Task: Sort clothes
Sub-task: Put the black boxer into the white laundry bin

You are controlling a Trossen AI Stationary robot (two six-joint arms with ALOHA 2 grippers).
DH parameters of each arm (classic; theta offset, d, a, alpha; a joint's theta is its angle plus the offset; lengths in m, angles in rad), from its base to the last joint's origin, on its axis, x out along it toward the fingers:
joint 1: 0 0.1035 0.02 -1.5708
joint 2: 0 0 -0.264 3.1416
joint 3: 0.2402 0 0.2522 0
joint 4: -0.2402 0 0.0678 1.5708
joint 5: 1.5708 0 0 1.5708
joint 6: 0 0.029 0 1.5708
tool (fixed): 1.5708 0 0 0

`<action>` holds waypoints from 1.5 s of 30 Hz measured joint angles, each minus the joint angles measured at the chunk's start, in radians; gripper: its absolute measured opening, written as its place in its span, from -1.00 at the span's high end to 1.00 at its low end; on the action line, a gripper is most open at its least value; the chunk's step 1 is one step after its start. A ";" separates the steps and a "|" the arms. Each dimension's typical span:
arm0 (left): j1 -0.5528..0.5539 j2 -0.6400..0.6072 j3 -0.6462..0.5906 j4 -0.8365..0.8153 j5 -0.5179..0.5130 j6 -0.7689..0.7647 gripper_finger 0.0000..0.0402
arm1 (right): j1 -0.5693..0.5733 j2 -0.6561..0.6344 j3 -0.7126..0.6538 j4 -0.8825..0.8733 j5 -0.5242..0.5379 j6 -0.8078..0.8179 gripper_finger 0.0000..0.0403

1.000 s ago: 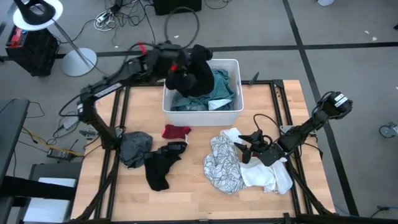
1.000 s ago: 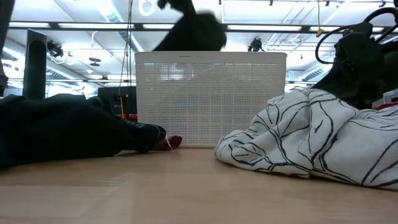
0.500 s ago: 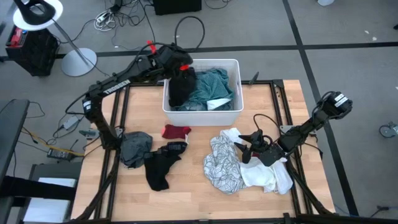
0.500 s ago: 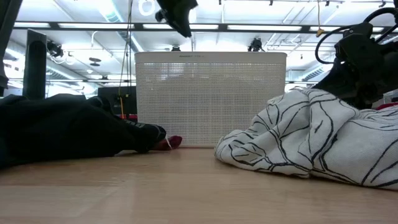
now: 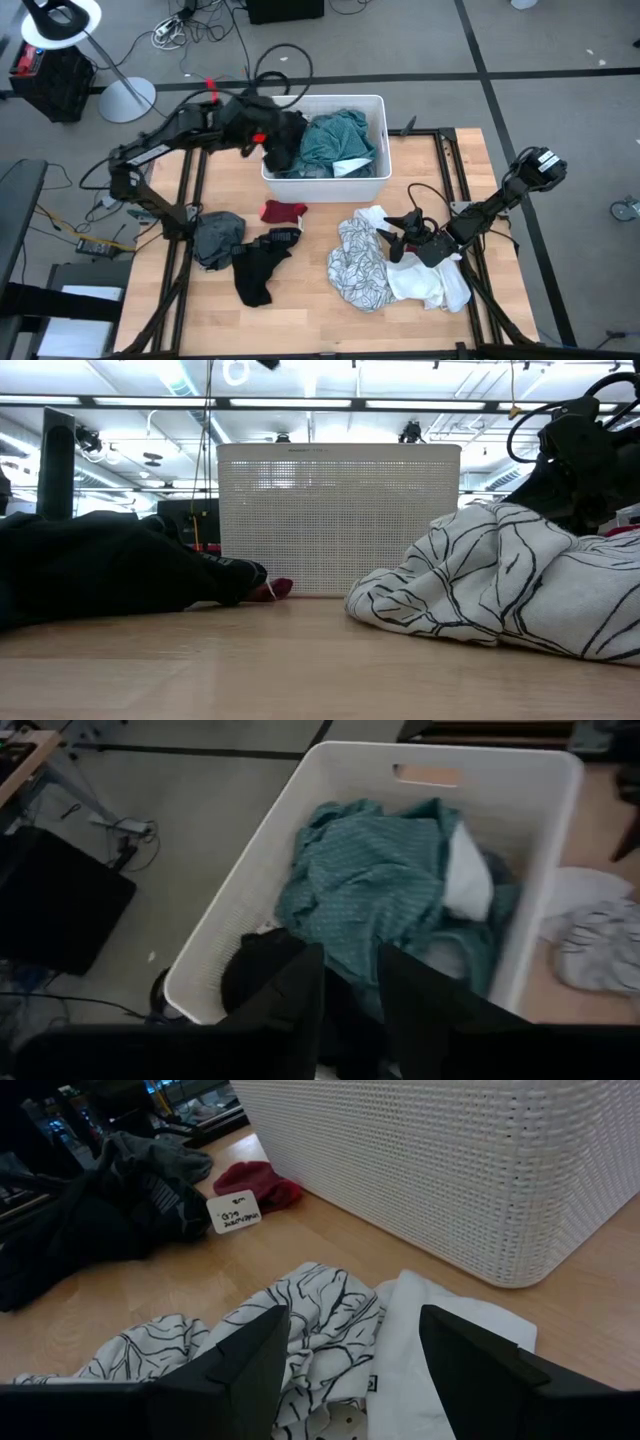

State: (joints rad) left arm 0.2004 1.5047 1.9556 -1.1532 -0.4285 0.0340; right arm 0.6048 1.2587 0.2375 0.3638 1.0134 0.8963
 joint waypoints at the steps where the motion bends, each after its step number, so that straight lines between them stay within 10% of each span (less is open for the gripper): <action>1: -0.014 -0.016 0.000 -0.013 0.000 -0.016 0.51 | 0.000 0.000 0.000 0.000 0.000 0.000 -0.13; 10: -0.155 -0.184 -0.115 -0.070 -0.079 -0.171 0.53 | 0.000 0.000 0.000 0.000 -0.001 0.001 -0.13; 25: -0.331 -0.588 -0.839 0.417 0.012 -0.325 0.53 | 0.000 0.000 0.000 0.001 -0.007 0.004 -0.13; 45: -0.339 -0.556 -1.079 0.608 0.026 -0.383 0.53 | 0.000 0.000 0.000 0.001 -0.008 0.004 -0.13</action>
State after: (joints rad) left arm -0.1387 0.9488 0.8768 -0.5456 -0.4026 -0.3485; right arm 0.6048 1.2587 0.2375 0.3645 1.0050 0.9001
